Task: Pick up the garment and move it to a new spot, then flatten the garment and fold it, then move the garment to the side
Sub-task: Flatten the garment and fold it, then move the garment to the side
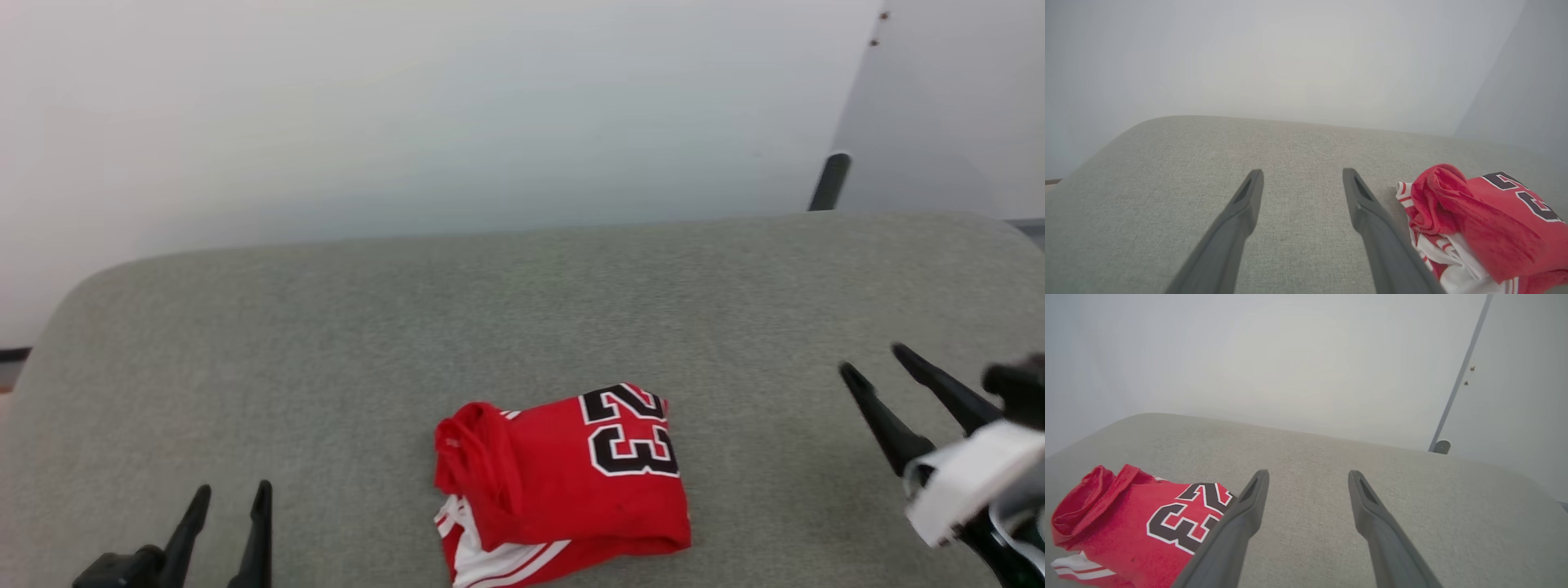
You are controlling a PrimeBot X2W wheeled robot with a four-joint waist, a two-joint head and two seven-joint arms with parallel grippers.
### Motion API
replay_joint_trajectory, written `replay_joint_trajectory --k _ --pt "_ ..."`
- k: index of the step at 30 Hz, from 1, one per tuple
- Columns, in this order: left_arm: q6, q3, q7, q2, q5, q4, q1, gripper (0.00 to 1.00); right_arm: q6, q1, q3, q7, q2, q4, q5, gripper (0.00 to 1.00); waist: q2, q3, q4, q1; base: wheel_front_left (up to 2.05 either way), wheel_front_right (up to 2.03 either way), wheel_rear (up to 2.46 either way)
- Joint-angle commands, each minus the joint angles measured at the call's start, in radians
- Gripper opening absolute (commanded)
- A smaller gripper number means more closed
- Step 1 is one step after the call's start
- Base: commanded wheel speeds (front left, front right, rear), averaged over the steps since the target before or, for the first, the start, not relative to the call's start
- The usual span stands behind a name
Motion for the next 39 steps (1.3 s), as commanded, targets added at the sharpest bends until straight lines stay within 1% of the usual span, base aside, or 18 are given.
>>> replay_joint_trajectory --k 1,2,3,4,9,18,22,31,35,39 --pt "0.002 0.003 -0.001 0.004 0.006 -0.004 0.009 1.00 -0.001 0.016 -0.007 -0.009 -0.003 0.000 -0.011 1.00 0.0000 -0.008 -0.021 0.0000 0.00 0.00 0.00" --pt "0.001 0.007 -0.001 0.006 0.008 -0.007 0.011 1.00 -0.001 0.034 -0.020 -0.024 -0.005 0.002 -0.011 1.00 0.0000 -0.010 -0.025 0.0000 0.00 0.00 0.00" --pt "-0.001 0.016 -0.001 0.008 0.016 -0.011 0.019 1.00 -0.001 0.071 -0.056 -0.052 -0.006 0.003 -0.014 1.00 0.0000 -0.014 -0.032 0.0000 0.00 0.00 0.00" --pt "-0.001 0.016 -0.001 0.008 0.016 -0.011 0.019 1.00 -0.001 0.071 -0.056 -0.052 -0.006 0.003 -0.014 1.00 0.0000 -0.014 -0.032 0.0000 0.00 0.00 0.00" --pt "-0.009 0.040 -0.001 0.005 0.024 -0.019 0.030 1.00 -0.001 0.165 -0.136 -0.095 -0.001 0.003 -0.035 1.00 0.0000 -0.023 -0.041 0.0000 0.00 0.00 0.00" --pt "-0.016 0.066 -0.001 0.004 0.044 -0.027 0.043 1.00 -0.001 0.302 -0.283 -0.110 0.040 -0.038 -0.077 1.00 0.0000 -0.045 -0.025 0.0000 0.00 0.00 0.00" --pt "-0.018 0.074 -0.001 -0.001 0.052 -0.028 0.044 1.00 -0.001 0.346 -0.326 -0.098 0.062 -0.066 -0.096 1.00 0.0000 -0.051 -0.015 0.0000 0.00 0.00 0.00" --pt "-0.021 0.072 -0.001 -0.012 0.059 -0.023 0.032 1.00 -0.001 0.388 -0.371 -0.050 0.099 -0.123 -0.135 1.00 0.0000 -0.053 0.008 0.0000 0.00 0.00 0.00" --pt "-0.023 0.072 -0.001 -0.015 0.062 -0.021 0.023 1.00 -0.001 0.389 -0.370 -0.034 0.111 -0.145 -0.143 1.00 0.0000 -0.051 0.025 0.0000 0.00 0.00 0.00" --pt "-0.013 0.081 -0.001 -0.014 0.065 -0.014 0.014 1.00 -0.001 0.371 -0.352 -0.009 0.114 -0.157 -0.145 1.00 0.0000 -0.046 0.056 0.0000 0.00 0.00 0.00"
